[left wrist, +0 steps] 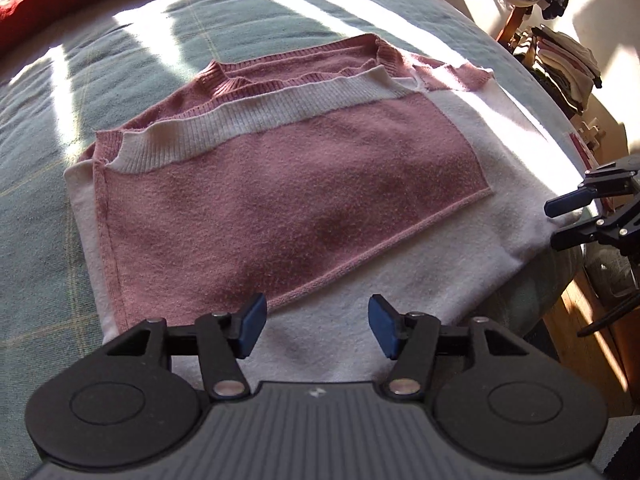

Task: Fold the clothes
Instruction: 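Raise both open tools and hold them above the folded sweater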

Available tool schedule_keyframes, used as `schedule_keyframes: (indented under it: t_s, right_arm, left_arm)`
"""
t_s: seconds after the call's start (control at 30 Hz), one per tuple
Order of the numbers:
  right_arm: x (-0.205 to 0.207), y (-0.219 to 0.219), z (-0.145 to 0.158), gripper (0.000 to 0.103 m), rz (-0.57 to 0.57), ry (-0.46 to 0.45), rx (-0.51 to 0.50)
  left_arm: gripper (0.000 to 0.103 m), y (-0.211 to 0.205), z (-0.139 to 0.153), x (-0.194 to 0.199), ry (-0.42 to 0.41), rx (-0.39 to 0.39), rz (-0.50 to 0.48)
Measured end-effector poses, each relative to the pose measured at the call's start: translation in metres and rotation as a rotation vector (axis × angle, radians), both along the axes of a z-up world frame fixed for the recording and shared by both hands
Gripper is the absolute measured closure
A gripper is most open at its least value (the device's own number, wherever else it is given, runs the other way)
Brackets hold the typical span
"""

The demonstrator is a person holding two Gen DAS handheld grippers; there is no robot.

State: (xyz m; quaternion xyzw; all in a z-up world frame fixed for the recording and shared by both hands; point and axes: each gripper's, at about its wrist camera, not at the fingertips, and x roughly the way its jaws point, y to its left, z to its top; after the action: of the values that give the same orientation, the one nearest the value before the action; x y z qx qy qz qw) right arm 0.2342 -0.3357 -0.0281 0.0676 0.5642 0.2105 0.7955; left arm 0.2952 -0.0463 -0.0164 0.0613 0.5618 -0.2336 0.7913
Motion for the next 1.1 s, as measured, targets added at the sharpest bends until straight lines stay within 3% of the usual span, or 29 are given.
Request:
schedule_keyframes:
  t_s: [0.13,0.33,0.43,0.5,0.67,0.77,0.87,1.1]
  right_arm:
    - [-0.013,-0.020,-0.015,0.045,-0.012,0.058,-0.069]
    - [-0.012,-0.023,-0.006,0.041,-0.038,0.012,-0.055]
    - [-0.011,-0.026,-0.015,0.041,-0.043,0.034,-0.073]
    - [-0.013,-0.031,-0.016,0.041,-0.061,0.050,-0.060]
    - [0.003,-0.034,0.006,0.041,-0.098,-0.071,-0.067]
    - [0.016,-0.034,-0.008,0.041,-0.112,-0.059,-0.145]
    - [0.016,-0.040,-0.014,0.041,-0.120,-0.036,-0.140]
    - [0.039,-0.031,0.016,0.036,-0.137,-0.176,-0.177]
  left_arm:
    - [0.045,-0.002,-0.001,-0.006,0.001,0.019,0.004]
    - [0.044,-0.005,-0.005,-0.015,0.011,0.058,-0.004]
    - [0.044,0.001,-0.013,-0.020,0.037,0.110,0.007]
    - [0.044,0.006,-0.008,-0.018,0.030,0.100,0.031]
    - [0.043,0.005,-0.003,-0.007,-0.028,0.086,0.052]
    - [0.043,0.006,-0.014,-0.002,-0.015,0.103,0.087]
    - [0.043,0.010,-0.013,-0.001,0.001,0.083,0.133]
    - [0.041,0.015,0.010,0.035,-0.119,0.032,0.203]
